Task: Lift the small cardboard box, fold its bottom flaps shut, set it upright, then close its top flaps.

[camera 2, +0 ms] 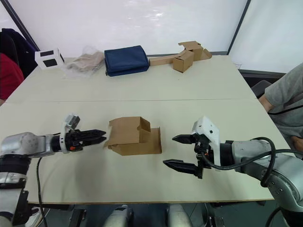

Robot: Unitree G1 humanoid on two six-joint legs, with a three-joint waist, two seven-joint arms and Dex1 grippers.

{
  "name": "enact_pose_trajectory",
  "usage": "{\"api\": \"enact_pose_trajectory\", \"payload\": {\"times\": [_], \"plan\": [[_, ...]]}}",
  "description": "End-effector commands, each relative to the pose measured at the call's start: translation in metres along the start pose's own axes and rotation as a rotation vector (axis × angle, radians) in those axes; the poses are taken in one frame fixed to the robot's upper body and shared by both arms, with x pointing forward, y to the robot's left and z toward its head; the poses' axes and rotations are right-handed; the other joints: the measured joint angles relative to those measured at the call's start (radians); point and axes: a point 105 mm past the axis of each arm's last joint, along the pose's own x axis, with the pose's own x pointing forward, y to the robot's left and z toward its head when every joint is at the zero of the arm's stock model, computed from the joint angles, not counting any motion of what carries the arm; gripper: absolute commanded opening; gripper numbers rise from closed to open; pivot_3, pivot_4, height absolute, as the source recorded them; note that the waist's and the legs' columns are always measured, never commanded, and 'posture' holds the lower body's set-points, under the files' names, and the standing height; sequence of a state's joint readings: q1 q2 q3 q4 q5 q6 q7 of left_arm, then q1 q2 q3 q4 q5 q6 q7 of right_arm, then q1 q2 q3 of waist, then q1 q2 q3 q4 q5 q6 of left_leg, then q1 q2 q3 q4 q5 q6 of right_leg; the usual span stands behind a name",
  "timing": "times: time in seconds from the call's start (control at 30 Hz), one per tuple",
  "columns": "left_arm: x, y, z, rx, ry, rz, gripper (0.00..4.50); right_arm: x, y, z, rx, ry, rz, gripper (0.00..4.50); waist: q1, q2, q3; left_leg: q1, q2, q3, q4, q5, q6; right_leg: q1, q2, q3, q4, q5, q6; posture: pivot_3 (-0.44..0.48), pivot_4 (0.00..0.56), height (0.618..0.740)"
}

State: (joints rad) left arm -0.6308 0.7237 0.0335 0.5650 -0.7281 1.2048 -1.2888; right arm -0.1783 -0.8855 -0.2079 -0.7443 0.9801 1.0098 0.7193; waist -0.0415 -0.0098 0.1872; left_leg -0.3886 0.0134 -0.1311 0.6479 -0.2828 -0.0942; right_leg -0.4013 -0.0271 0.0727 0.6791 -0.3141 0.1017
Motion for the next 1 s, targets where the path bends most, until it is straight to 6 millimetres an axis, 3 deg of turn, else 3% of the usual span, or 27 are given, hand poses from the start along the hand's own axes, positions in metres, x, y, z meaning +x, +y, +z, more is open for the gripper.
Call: {"api": "enact_pose_trajectory", "payload": {"times": [0.03,0.43,0.47,0.53,0.83,1.0], "plan": [[0.011,-0.007,0.010,0.048,0.031,-0.044,4.50,0.001,0.004,0.005,-0.022,-0.024,-0.022,4.46,-0.001,0.000,0.000,0.000,0.000,0.000,0.000,0.000,0.000,0.000,0.000,0.000,0.000,0.000,0.000,0.000,0.150,0.740],[0.057,-0.016,0.018,0.064,0.092,-0.166,4.50,-0.003,0.007,0.000,0.005,-0.019,-0.085,4.46,-0.003,0.000,0.000,0.000,0.000,0.000,0.000,0.000,0.000,0.000,0.000,0.000,0.000,0.000,0.000,0.000,0.150,0.740],[0.061,-0.018,0.019,0.060,0.088,-0.179,3.99,-0.004,0.005,0.000,0.007,-0.025,-0.104,4.50,-0.001,0.000,0.000,0.000,0.000,0.000,0.000,0.000,0.000,0.000,0.000,0.000,0.000,0.000,0.000,0.000,0.150,0.740],[0.064,-0.018,0.017,0.067,0.103,-0.193,3.52,-0.003,0.003,-0.002,0.014,-0.026,-0.119,4.50,-0.001,0.000,0.000,-0.001,-0.001,0.000,0.001,0.000,0.000,0.000,0.000,0.000,0.000,0.000,0.000,0.000,0.150,0.740],[0.064,-0.025,0.018,0.047,0.098,-0.237,0.03,0.004,0.007,-0.004,0.037,-0.043,-0.110,4.50,-0.003,0.000,0.000,-0.001,0.000,0.000,0.000,0.000,0.000,-0.001,0.000,0.000,0.001,0.000,0.000,0.000,0.150,0.740],[0.059,-0.041,0.022,0.131,0.119,-0.274,0.03,0.003,-0.002,-0.002,0.022,-0.062,-0.141,4.50,-0.003,-0.001,0.000,-0.001,0.000,0.000,0.001,0.000,0.000,-0.001,0.000,0.000,0.001,0.000,0.000,0.000,0.150,0.740]]}}
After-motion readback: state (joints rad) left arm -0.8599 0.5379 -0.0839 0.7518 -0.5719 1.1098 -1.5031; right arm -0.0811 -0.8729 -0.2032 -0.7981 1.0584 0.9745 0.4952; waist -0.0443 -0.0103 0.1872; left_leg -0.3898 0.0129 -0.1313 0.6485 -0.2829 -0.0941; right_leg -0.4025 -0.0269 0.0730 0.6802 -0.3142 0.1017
